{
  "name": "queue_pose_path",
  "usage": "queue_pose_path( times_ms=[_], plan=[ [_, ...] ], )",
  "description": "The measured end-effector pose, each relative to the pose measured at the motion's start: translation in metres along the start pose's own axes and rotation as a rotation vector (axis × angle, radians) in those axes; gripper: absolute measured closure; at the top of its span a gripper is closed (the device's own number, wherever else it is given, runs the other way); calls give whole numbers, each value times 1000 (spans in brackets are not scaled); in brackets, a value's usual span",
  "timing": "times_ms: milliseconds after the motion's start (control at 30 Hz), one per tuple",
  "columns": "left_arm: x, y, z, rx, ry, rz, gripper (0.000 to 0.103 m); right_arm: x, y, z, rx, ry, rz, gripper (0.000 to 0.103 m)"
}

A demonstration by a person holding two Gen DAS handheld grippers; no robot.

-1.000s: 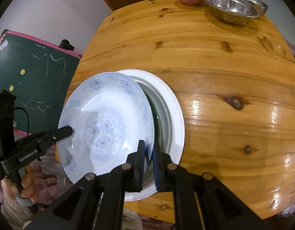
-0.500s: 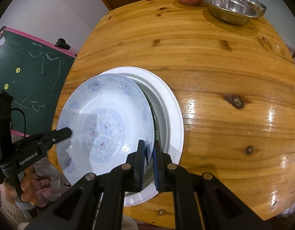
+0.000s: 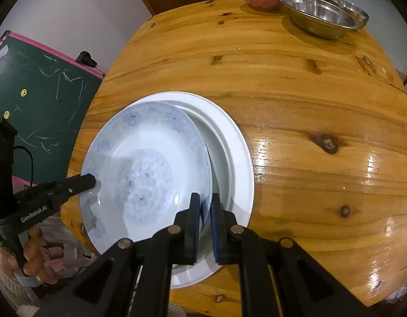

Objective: Organize plates and bowls

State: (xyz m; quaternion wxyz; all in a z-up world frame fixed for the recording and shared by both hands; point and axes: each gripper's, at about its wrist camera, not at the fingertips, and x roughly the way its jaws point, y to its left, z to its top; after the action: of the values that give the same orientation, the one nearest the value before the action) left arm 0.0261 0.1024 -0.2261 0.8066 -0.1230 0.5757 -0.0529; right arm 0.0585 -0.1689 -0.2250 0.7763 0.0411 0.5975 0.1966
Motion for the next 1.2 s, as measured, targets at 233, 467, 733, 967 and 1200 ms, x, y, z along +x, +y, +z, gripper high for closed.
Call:
queue_pose_path(
  times_ms=[233,467,733,967,1200],
  plan=[
    [-11,-7,5,15,-44,4,83,0,6,0,-30,5,-31,93],
    [-33,-17,12,46,-107,16,69,-12,13,0,-77,-25,-48,83],
    [-57,-22,13,39,-154,10,49,-42,12,-3,-99,-107,-34,74],
    [-77,-47,16,71,-173,-22,47,-54,-2,-4,-62,-116,1,74],
    [-97,-100,40,155,-188,-66,43,-90,-40,6,-1,-155,12,74]
  ],
)
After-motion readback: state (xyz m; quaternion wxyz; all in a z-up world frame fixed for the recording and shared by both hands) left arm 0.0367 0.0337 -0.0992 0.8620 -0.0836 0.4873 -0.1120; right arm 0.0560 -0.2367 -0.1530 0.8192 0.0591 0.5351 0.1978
